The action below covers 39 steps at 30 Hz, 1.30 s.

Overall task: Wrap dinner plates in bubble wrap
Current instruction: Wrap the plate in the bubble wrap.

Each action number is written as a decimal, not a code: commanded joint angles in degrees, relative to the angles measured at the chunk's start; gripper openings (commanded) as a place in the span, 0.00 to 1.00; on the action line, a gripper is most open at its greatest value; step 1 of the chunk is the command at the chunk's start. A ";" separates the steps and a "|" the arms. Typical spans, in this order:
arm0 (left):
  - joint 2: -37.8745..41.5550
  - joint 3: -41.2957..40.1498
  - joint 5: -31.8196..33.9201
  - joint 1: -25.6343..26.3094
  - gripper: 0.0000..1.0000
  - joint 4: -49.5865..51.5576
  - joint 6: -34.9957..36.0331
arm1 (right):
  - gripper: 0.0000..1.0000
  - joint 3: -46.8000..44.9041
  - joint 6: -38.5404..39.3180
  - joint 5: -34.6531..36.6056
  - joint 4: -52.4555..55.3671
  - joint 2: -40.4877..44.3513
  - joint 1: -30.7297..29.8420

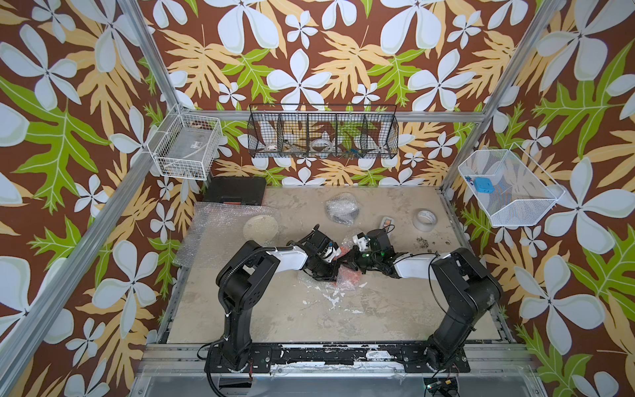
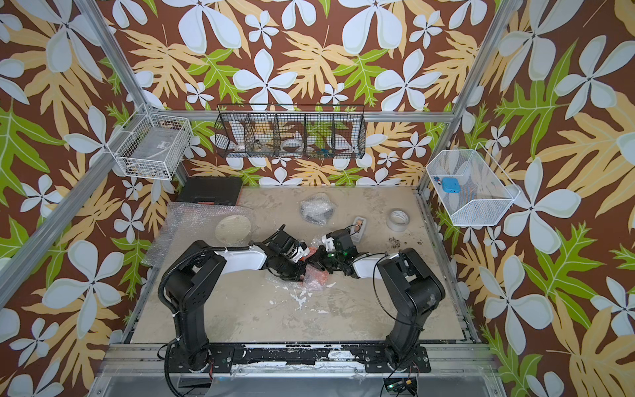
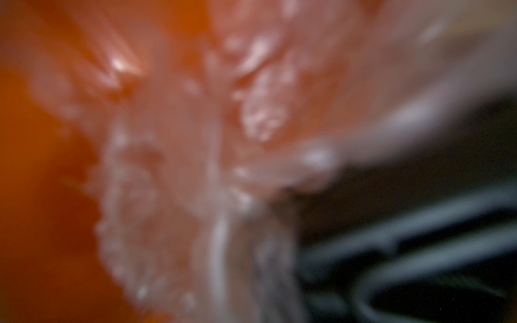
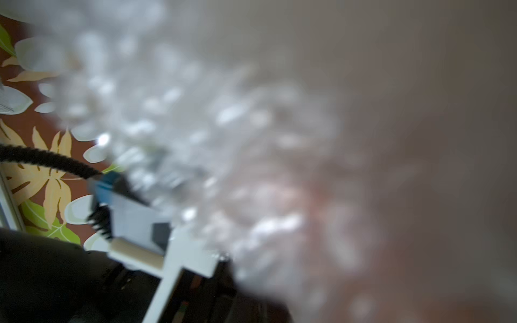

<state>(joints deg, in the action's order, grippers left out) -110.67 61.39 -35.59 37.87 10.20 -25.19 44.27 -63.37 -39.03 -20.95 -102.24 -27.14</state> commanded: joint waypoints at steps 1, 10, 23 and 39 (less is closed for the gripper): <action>1.68 0.23 3.75 -0.15 0.00 4.49 0.40 | 0.00 0.02 2.51 0.46 1.04 -1.04 -0.05; 7.29 3.79 13.35 -1.30 0.00 11.94 1.71 | 0.00 0.61 7.71 4.97 9.09 -1.45 0.24; 2.00 2.43 13.97 -1.26 0.00 9.50 0.41 | 0.00 1.81 3.69 -4.84 1.32 0.26 -3.48; 5.67 9.98 13.32 -1.31 0.00 11.92 -2.65 | 0.00 -0.66 7.74 -1.56 6.25 -5.28 -3.82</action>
<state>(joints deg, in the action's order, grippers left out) -104.03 70.02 -21.17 36.49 21.45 -26.02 43.90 -56.93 -42.70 -20.16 -107.13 -30.79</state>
